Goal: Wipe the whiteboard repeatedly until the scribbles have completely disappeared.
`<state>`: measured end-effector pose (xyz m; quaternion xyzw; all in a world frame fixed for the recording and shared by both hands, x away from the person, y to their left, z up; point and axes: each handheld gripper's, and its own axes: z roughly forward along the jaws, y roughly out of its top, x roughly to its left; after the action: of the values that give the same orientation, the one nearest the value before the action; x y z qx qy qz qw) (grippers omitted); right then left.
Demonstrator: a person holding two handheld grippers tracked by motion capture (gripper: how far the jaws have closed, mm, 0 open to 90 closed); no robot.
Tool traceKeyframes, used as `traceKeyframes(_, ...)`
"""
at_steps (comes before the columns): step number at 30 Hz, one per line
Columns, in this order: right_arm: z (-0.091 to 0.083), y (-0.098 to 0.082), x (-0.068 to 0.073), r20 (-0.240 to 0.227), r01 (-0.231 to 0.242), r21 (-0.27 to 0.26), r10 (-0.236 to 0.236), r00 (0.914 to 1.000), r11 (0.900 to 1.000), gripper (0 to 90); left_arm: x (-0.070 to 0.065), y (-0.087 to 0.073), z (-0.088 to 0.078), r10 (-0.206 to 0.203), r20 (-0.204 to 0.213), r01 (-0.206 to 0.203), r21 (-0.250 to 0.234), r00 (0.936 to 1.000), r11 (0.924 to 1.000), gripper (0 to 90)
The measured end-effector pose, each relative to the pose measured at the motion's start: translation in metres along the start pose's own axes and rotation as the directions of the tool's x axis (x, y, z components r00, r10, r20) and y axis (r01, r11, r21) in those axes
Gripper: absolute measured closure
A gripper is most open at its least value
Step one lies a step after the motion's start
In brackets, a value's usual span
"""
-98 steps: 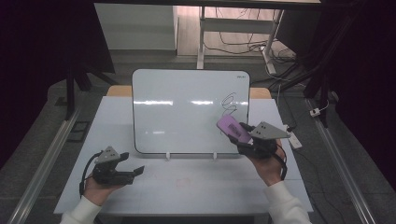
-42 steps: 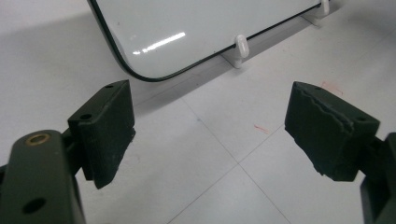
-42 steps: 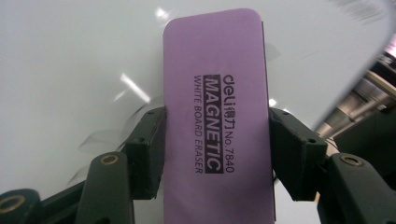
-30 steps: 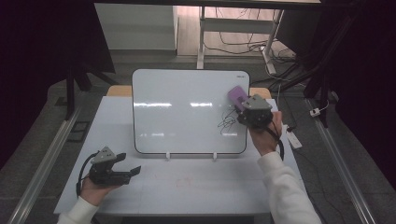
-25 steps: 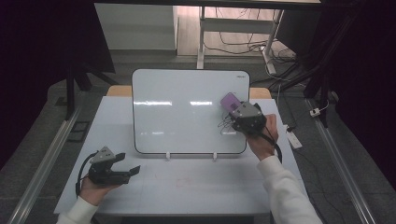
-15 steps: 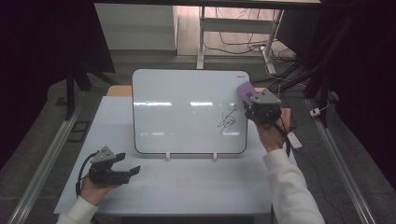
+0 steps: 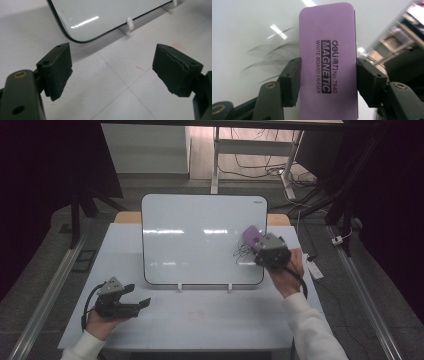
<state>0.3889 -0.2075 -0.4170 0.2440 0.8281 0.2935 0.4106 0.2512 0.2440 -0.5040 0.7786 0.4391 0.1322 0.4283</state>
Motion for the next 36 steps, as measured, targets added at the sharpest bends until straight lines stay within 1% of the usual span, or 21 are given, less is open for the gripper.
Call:
traceKeyframes(2,-0.001,-0.008,0.018,-0.034,0.033,0.015,-0.033,0.9989,0.999,40.9,0.000,0.000,0.000,0.001,0.001,-0.001,-0.002,1.0000,1.0000,16.9)
traceKeyframes(4,-0.003,-0.013,0.025,-0.031,0.070,0.036,-0.069,0.9971,0.997,40.9,-0.001,0.001,0.000,0.003,0.001,-0.003,-0.003,1.0000,1.0000,16.9)
traceKeyframes(5,-0.004,-0.013,0.023,-0.027,0.062,0.040,-0.061,0.9978,0.997,40.9,-0.002,0.001,0.000,0.005,0.002,-0.005,-0.002,1.0000,1.0000,16.9)
traceKeyframes(7,-0.006,-0.011,0.008,0.030,0.011,0.041,-0.012,0.9995,0.999,40.8,-0.003,0.002,0.001,0.010,0.001,-0.010,0.003,0.9999,0.9999,16.9)
traceKeyframes(9,-0.007,-0.008,-0.011,0.070,-0.057,0.032,0.055,0.9961,0.998,40.8,-0.003,0.002,0.002,0.013,0.002,-0.013,0.005,0.9999,0.9999,16.9)
traceKeyframes(10,-0.008,-0.006,-0.016,0.085,-0.068,0.028,0.065,0.9943,0.997,40.8,-0.003,0.002,0.002,0.014,0.003,-0.014,0.005,0.9999,0.9999,16.9)
traceKeyframes(12,-0.007,-0.006,-0.019,0.077,-0.081,0.028,0.079,0.9939,0.996,40.8,-0.002,0.001,0.001,0.011,0.002,-0.011,0.003,0.9999,0.9999,16.9)
traceKeyframes(13,-0.006,-0.007,-0.015,0.056,-0.077,0.028,0.075,0.9956,0.997,40.8,-0.002,0.001,0.001,0.010,0.004,-0.010,0.002,0.9999,1.0000,16.9)
traceKeyframes(15,-0.004,-0.009,0.005,-0.004,-0.003,0.040,0.003,1.0000,0.999,40.9,-0.001,0.001,0.001,0.007,0.002,-0.007,0.003,1.0000,1.0000,17.0)
traceKeyframes(16,-0.004,-0.010,0.018,-0.034,0.049,0.051,-0.047,0.9983,0.997,40.8,0.000,0.001,0.001,0.005,0.004,-0.005,0.003,1.0000,1.0000,16.9)
traceKeyframes(17,-0.004,-0.011,0.027,-0.042,0.096,0.057,-0.093,0.9948,0.994,40.8,0.000,0.001,0.001,0.005,0.006,-0.005,0.003,1.0000,1.0000,17.0)
traceKeyframes(18,-0.004,-0.011,0.030,-0.027,0.113,0.054,-0.111,0.9934,0.992,40.8,0.000,0.001,0.001,0.003,0.007,-0.003,0.003,1.0000,1.0000,17.0)
traceKeyframes(20,-0.003,-0.008,0.018,-0.007,0.038,0.042,-0.038,0.9993,0.998,40.8,-0.001,0.001,0.001,0.006,0.007,-0.006,0.003,1.0000,1.0000,17.0)
traceKeyframes(23,-0.002,-0.002,-0.012,0.050,-0.071,0.016,0.070,0.9963,0.997,40.8,-0.002,0.002,0.001,0.012,0.007,-0.012,0.003,0.9999,0.9999,17.0)
traceKeyframes(25,-0.001,0.002,-0.022,0.056,-0.103,0.013,0.102,0.9932,0.995,40.8,-0.001,0.001,0.002,0.011,0.006,-0.011,0.005,0.9999,0.9999,17.0)
traceKeyframes(26,-0.001,0.003,-0.023,0.055,-0.100,0.019,0.099,0.9935,0.995,40.8,0.000,0.001,0.002,0.008,0.006,-0.008,0.005,1.0000,1.0000,17.0)
traceKeyframes(27,-0.001,0.004,-0.020,0.056,-0.092,0.016,0.091,0.9943,0.996,40.8,0.000,0.001,0.002,0.007,0.006,-0.007,0.005,1.0000,1.0000,17.0)
traceKeyframes(29,0.000,0.003,-0.009,0.023,-0.079,0.024,0.078,0.9967,0.997,40.8,0.001,0.001,0.002,0.004,0.007,-0.004,0.002,1.0000,1.0000,17.0)
traceKeyframes(33,-0.001,-0.008,0.024,-0.047,0.011,0.058,-0.009,0.9988,0.998,40.9,0.000,0.001,0.000,0.005,0.006,-0.005,-0.003,1.0000,1.0000,17.0)
traceKeyframes(35,-0.002,-0.013,0.030,-0.059,0.033,0.066,-0.029,0.9978,0.997,40.9,0.000,0.001,0.001,0.008,0.008,-0.008,-0.002,0.9999,1.0000,17.0)
traceKeyframes(36,-0.003,-0.015,0.028,-0.058,0.033,0.068,-0.029,0.9979,0.997,40.9,0.000,0.001,0.001,0.009,0.007,-0.009,-0.001,0.9999,1.0000,17.0)
